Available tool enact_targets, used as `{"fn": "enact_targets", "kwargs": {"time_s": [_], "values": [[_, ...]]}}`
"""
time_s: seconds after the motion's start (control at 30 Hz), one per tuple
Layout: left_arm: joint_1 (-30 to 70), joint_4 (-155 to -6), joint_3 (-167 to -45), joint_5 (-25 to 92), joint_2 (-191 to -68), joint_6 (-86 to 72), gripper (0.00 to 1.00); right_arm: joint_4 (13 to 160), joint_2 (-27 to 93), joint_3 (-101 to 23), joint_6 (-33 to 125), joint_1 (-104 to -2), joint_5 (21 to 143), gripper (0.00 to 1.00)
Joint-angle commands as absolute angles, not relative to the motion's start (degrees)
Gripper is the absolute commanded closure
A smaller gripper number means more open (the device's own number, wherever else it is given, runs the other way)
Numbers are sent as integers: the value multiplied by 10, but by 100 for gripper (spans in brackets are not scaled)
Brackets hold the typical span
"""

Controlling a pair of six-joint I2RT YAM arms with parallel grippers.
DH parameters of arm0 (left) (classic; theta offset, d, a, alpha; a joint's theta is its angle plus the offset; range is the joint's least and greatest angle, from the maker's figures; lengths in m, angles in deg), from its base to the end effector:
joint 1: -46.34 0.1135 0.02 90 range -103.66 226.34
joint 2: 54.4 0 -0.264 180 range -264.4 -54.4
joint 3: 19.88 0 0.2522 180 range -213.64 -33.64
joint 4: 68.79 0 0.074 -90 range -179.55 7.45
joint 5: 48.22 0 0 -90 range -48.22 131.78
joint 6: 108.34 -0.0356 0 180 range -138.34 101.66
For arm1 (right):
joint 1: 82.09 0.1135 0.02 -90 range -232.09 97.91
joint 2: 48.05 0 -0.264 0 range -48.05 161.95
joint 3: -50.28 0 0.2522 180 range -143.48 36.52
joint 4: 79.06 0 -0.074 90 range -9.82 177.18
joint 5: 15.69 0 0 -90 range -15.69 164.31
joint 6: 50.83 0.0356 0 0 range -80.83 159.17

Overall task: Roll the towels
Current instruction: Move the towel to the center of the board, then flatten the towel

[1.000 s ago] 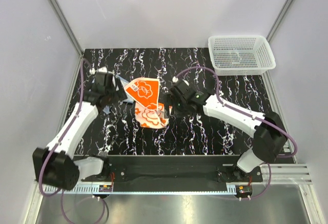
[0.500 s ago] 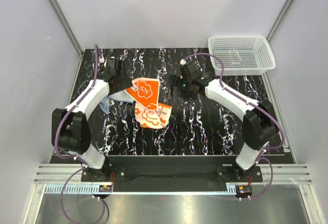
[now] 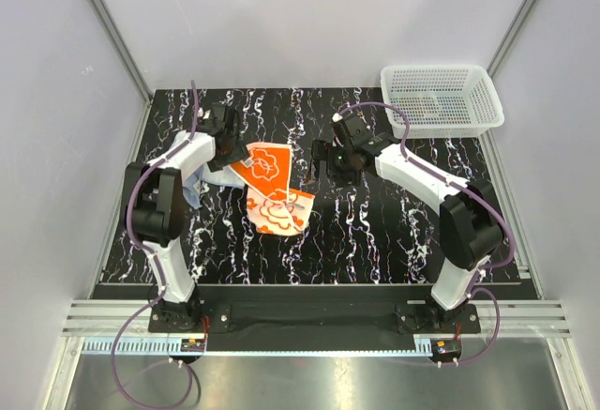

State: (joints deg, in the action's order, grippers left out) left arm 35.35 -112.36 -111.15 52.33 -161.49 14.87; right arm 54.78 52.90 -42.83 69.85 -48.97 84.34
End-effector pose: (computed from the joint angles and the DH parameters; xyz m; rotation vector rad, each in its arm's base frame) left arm 0.3897 -0.0690 0.2033 -0.5610 2.5184 -0.0449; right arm 0.3183 0.2151 0.2501 -0.1307 2.6217 0.6460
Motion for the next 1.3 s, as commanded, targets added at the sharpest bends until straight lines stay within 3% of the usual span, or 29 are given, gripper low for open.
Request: {"fn": "enact_targets", "kwargs": {"time_s": [0.0,0.2,0.5,0.77,1.1,1.27], "values": [[365,-1097,-1147,529,-1631,158,29,551,510,-417,692,-486,853,2],[374,-1093,-1156,529,-1657,158,33,551,516,-411,687,-486,860,3],[378,-1081,-1180,520,-1687,154,54,557,528,-411,685,-487,866,6],[379,-1086,-1188,518,-1669,151,100,554,516,-404,684,-486,862,7],[368,-1162,-1202,527,-1505,131,100,558,475,-389,689,-483,867,7],[347,-1230,-1284,532,-1434,100,100,564,456,-399,680,-448,870,8]]}}
